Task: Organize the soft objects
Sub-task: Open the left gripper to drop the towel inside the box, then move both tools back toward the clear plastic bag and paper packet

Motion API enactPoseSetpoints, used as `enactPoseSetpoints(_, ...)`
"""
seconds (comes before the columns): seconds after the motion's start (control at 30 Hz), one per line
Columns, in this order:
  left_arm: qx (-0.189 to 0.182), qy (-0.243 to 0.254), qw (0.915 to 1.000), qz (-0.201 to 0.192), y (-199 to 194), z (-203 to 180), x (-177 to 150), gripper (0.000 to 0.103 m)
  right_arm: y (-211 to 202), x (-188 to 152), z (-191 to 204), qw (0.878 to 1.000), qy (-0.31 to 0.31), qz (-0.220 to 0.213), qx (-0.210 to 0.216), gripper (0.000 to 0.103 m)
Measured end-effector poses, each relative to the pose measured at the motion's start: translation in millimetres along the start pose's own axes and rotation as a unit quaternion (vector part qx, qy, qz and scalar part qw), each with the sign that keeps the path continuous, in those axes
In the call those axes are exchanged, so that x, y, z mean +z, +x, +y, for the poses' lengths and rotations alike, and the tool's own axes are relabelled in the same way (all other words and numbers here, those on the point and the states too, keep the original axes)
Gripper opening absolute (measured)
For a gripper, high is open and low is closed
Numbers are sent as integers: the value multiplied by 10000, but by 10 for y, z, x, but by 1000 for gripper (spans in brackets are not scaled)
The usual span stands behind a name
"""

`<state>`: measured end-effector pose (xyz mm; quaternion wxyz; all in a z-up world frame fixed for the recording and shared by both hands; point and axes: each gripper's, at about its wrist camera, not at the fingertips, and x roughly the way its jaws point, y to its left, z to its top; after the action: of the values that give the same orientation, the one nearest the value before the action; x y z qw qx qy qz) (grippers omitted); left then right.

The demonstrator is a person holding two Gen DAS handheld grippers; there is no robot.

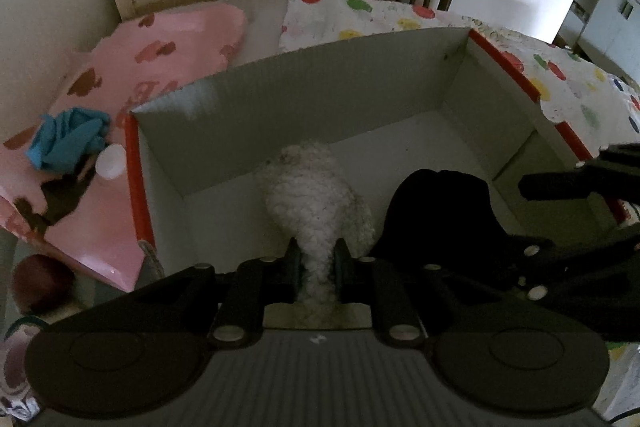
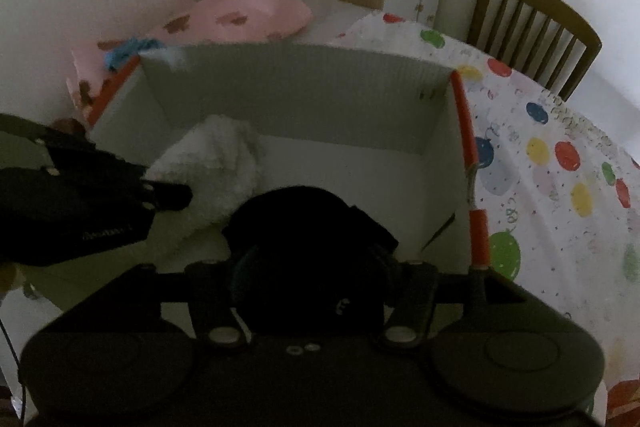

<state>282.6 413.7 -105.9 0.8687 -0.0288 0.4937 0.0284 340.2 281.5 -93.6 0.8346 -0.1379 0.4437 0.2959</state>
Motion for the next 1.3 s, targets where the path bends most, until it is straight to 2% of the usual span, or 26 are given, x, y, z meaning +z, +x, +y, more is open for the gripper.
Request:
enactPoseSetpoints(0.13, -51, 65, 10000, -11, -25, -12, -26, 21, -130, -6, -2, 9998, -11, -192, 66, 66)
enactPoseSetpoints(0.23, -12, 121, 9999, -78, -59, -39, -52, 34, -220, -19, -6, 9995, -17, -307, 61, 69)
enactPoseSetpoints(0.27, -24, 115, 9999, -92, -71, -42, -60, 46, -252, -24, -16, 9994, -1, -333, 75, 69)
enactPoseSetpoints(0.33, -130, 99, 9997, -160, -113, -57, -71, 56, -320, -36, -33, 9992, 39, -389, 59, 70)
enactPoseSetpoints(0.37, -99, 107, 9997, -219, -147, -72, -78, 63, -359, -47, -47, 9991, 60, -424, 67, 72)
enactPoseSetpoints(0.4, -75, 136, 9995, -289, -184, -92, -87, 66, -403, -55, -59, 9989, 91, -460, 78, 72)
enactPoseSetpoints(0.6, -269, -56, 9978, -601, -429, -119, -109, 66, -726, -134, -126, 9967, 215, -767, 163, 80)
enactPoseSetpoints(0.7, -219, -37, 9964, -816, -587, -177, -133, 71, -912, -198, -163, 9948, 255, -961, 211, 84)
enactPoseSetpoints(0.83, -211, 64, 9942, -1055, -809, -302, -169, 72, -1203, -314, -229, 9912, 283, -1271, 238, 89)
enactPoseSetpoints(0.93, -315, 153, 9921, -1208, -966, -428, -218, 78, -1428, -436, -308, 9879, 350, -1496, 221, 91)
enactPoseSetpoints(1.3, -770, 303, 9831, -1632, -1429, -1021, -400, 84, -2137, -1004, -689, 9768, 579, -2061, 57, 100)
